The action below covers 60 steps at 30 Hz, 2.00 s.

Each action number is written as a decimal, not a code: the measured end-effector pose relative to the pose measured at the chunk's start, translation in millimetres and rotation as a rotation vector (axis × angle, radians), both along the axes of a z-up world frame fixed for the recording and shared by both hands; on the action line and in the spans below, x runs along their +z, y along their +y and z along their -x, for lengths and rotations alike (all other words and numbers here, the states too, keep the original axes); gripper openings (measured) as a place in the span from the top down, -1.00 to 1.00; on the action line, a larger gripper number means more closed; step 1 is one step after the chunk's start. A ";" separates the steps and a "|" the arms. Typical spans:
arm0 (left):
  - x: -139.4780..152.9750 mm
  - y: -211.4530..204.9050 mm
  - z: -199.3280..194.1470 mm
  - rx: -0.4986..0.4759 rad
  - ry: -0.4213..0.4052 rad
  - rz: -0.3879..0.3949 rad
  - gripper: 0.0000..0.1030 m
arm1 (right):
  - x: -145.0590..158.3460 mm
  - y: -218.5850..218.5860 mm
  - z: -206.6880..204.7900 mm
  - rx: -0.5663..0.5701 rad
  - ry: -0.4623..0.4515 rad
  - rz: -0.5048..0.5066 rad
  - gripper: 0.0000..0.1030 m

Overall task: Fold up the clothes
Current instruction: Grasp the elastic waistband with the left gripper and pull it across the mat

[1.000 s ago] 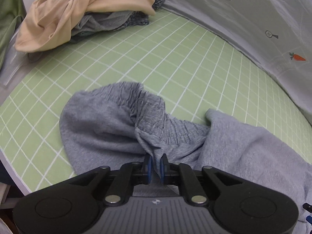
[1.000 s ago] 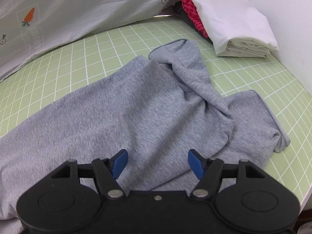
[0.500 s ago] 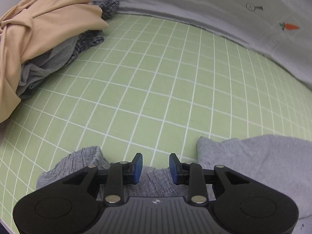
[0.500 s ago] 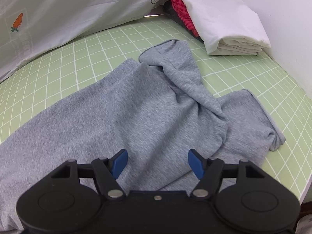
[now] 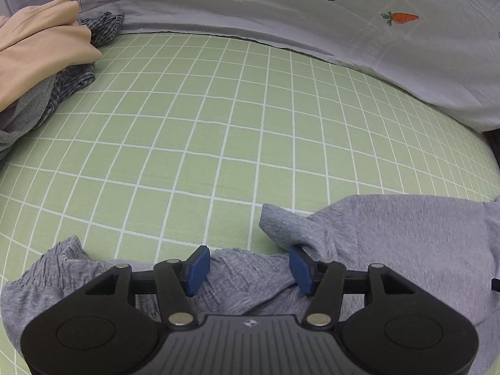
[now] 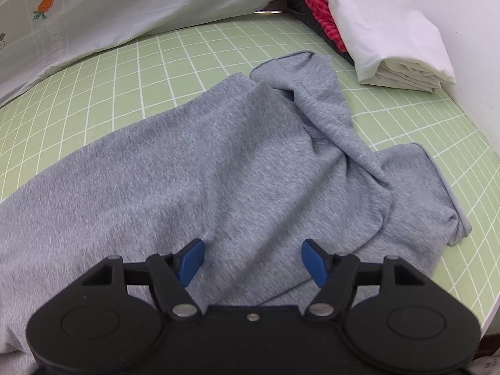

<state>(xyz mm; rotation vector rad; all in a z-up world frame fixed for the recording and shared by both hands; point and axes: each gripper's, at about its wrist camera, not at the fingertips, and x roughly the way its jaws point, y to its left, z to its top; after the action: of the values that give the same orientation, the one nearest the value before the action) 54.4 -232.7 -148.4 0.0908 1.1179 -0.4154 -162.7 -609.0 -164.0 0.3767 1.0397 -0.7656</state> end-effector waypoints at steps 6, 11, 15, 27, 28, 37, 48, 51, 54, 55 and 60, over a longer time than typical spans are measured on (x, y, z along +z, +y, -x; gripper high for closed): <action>-18.7 -2.9 -10.7 -0.052 0.097 0.027 -0.33 | -1.1 3.9 -4.5 0.030 -0.002 -0.006 -0.38; -16.4 -0.2 -7.4 -0.050 0.104 0.083 0.31 | -1.3 4.3 -3.0 0.020 -0.008 -0.010 -0.38; -6.3 1.1 -9.6 -0.028 0.084 0.106 0.74 | -1.1 4.3 -2.9 0.018 -0.006 -0.009 -0.38; 89.3 55.4 -146.5 0.286 -0.295 0.164 0.74 | 3.3 1.0 -18.9 0.003 -0.004 0.038 -0.38; 89.2 58.1 -155.7 0.315 -0.312 0.154 0.58 | 4.1 0.8 -20.2 -0.002 -0.006 0.046 -0.38; 55.2 112.6 -121.3 0.449 -0.251 0.009 -0.54 | 5.1 6.8 -20.5 -0.009 0.023 0.072 -0.38; -9.5 207.4 -16.5 0.754 0.027 0.253 -0.62 | 19.3 31.7 -34.5 0.110 -0.004 0.086 -0.38; -15.0 213.1 -5.8 0.765 0.074 0.371 -0.62 | 24.8 41.6 -31.2 0.137 -0.012 0.095 -0.38; -19.9 214.3 -2.1 0.738 0.108 0.463 -0.62 | 30.6 51.4 -23.9 0.154 -0.026 0.106 -0.38; -21.8 214.1 -1.2 0.731 0.116 0.485 -0.62 | 32.3 54.1 -20.9 0.158 -0.029 0.111 -0.38; -27.4 213.4 -6.1 0.722 0.144 0.532 -0.32 | 40.5 65.4 -3.2 0.137 -0.041 0.106 -0.38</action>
<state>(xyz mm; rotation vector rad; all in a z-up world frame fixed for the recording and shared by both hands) 60.4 -19.3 -175.9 -0.8005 1.0676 -0.0558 -159.5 -543.6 -123.6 0.2265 0.9718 -0.6842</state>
